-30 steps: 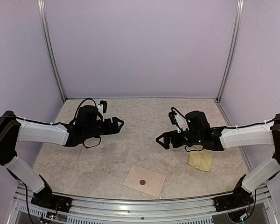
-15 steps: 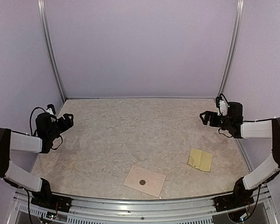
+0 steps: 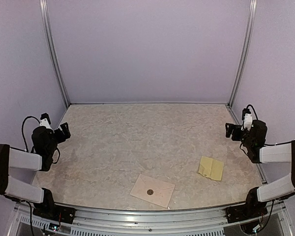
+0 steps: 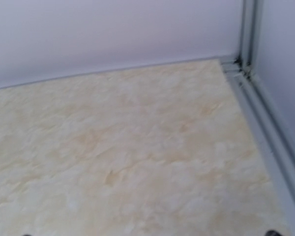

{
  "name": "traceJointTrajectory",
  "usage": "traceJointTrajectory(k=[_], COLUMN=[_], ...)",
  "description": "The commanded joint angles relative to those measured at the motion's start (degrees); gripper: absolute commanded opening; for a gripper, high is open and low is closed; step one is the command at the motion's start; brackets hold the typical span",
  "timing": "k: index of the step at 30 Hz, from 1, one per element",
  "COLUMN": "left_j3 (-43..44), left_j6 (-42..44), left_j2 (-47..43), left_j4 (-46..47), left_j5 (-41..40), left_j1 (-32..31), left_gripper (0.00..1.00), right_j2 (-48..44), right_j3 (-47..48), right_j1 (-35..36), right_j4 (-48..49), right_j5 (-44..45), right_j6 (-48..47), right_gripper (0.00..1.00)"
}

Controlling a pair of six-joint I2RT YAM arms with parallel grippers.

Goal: Place the letter into the envelope and seal it

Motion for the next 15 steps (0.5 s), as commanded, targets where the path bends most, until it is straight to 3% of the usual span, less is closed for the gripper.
traceJointTrajectory(k=[1,15], left_j3=[-0.73,-0.14], left_j6=[2.38,1.81], left_j2=[-0.18,1.03], left_j4=[4.0,4.31], left_j5=[-1.26,-2.52], left_j1=[0.33,0.33], left_gripper=[0.99,0.99], right_j2=[-0.2,-0.72], right_j3=[-0.15,-0.86], right_j1=[-0.73,-0.73], right_j4=[5.31,6.45], right_j5=[1.82,1.98], right_j6=[-1.2,-1.11], right_gripper=[1.0,1.0])
